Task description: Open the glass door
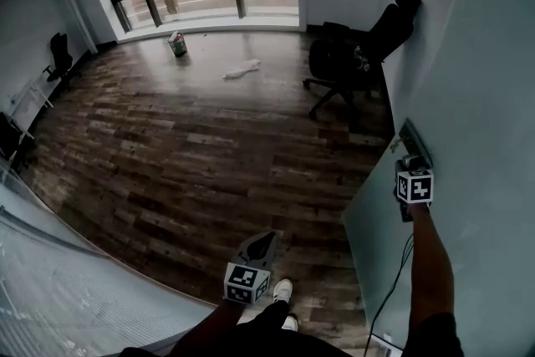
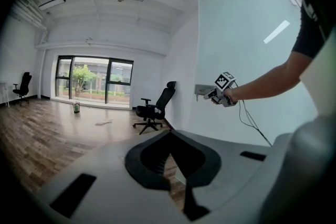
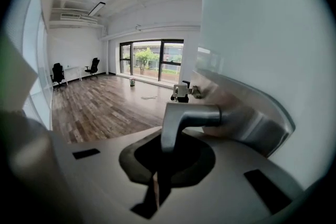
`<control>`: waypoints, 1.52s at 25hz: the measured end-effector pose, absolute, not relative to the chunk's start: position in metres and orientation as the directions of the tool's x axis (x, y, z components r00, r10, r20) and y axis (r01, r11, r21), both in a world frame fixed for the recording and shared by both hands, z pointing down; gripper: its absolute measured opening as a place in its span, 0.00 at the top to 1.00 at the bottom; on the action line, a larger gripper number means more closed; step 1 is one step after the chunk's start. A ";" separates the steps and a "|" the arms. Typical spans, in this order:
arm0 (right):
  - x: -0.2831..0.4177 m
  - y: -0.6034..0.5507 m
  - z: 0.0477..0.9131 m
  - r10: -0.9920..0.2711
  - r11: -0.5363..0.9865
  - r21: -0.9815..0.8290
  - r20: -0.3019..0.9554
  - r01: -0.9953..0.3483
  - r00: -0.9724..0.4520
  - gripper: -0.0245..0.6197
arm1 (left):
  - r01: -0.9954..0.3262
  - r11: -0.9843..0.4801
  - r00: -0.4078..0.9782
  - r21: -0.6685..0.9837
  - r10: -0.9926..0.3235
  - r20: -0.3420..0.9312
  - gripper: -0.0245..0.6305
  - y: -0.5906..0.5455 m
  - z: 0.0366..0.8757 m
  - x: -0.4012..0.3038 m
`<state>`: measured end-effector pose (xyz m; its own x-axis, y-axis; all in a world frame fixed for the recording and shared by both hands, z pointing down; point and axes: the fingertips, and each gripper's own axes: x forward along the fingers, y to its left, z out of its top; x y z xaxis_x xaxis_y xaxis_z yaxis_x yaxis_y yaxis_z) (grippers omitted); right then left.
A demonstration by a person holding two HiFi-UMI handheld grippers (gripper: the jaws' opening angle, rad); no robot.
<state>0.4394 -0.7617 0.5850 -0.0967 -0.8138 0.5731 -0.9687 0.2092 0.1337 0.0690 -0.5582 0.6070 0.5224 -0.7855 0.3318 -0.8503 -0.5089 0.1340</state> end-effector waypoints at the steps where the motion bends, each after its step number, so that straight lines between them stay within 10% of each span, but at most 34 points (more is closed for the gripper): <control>1: 0.448 -0.764 0.583 -0.813 0.199 0.137 0.577 -0.970 -0.086 0.94 | -0.848 -0.512 0.525 0.136 -0.782 0.335 0.97 -0.562 0.608 0.070; 29: 0.605 -0.778 0.587 -0.589 0.108 0.370 0.772 -0.923 0.241 0.85 | -0.832 -0.525 0.549 0.179 -0.733 0.403 0.97 -0.581 0.646 0.077; 38: 0.610 -0.741 0.523 -0.870 -0.087 0.382 0.420 -0.920 0.257 0.79 | -0.818 -0.549 0.569 0.175 -0.723 0.392 0.97 -0.572 0.638 0.088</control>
<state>0.6103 -0.7405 0.5227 0.2569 -0.8703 0.4202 -0.9202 -0.0874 0.3816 0.0881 -0.5721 0.6382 0.5690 -0.7227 0.3923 -0.8175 -0.5487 0.1750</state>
